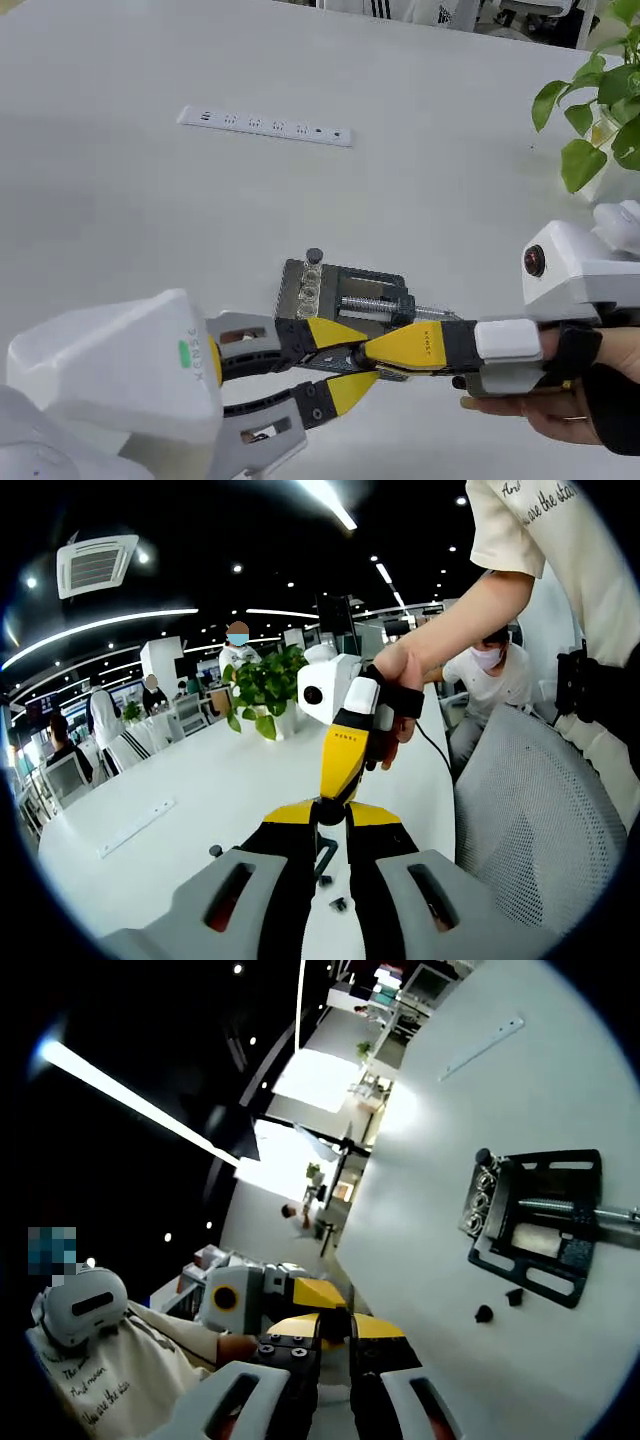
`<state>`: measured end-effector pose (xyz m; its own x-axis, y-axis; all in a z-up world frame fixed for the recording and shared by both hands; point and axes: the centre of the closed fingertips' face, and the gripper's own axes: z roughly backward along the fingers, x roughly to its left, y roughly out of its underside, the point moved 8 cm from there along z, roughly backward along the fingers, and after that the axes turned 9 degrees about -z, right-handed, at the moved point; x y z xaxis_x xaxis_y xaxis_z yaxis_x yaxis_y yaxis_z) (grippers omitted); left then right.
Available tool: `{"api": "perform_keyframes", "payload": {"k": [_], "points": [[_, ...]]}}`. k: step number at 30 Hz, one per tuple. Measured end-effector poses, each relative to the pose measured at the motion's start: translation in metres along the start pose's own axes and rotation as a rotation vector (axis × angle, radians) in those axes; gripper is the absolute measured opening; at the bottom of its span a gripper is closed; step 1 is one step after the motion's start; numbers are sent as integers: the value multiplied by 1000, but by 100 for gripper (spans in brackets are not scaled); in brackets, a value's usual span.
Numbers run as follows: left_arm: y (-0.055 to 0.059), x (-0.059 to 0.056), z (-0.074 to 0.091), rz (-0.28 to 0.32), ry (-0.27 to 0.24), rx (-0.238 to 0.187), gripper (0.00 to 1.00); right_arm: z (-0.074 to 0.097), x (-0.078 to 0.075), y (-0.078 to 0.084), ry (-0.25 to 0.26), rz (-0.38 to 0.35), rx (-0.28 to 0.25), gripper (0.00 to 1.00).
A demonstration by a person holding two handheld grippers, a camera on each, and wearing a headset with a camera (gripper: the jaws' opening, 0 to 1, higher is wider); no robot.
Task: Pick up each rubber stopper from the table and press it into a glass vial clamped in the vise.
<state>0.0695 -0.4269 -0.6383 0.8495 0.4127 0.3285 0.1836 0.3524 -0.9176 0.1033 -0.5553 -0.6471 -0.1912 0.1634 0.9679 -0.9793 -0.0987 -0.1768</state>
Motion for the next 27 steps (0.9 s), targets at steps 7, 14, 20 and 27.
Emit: {"api": "perform_keyframes", "payload": {"k": [7, 14, 20, 27], "points": [[3, 2, -2, -19, -23, 19, 8, -2, 5, -4, 157, 152, -24, 5], [4, 5, -7, -64, -40, 54, 7, 3, 5, -11, 291, 243, -61, 4], [7, 2, -11, -120, -47, 99, 6, 0, 7, -9, 411, 318, -74, 4], [11, -1, -14, -179, -49, 149, 6, -6, 8, -8, 564, 417, -57, 4]]}}
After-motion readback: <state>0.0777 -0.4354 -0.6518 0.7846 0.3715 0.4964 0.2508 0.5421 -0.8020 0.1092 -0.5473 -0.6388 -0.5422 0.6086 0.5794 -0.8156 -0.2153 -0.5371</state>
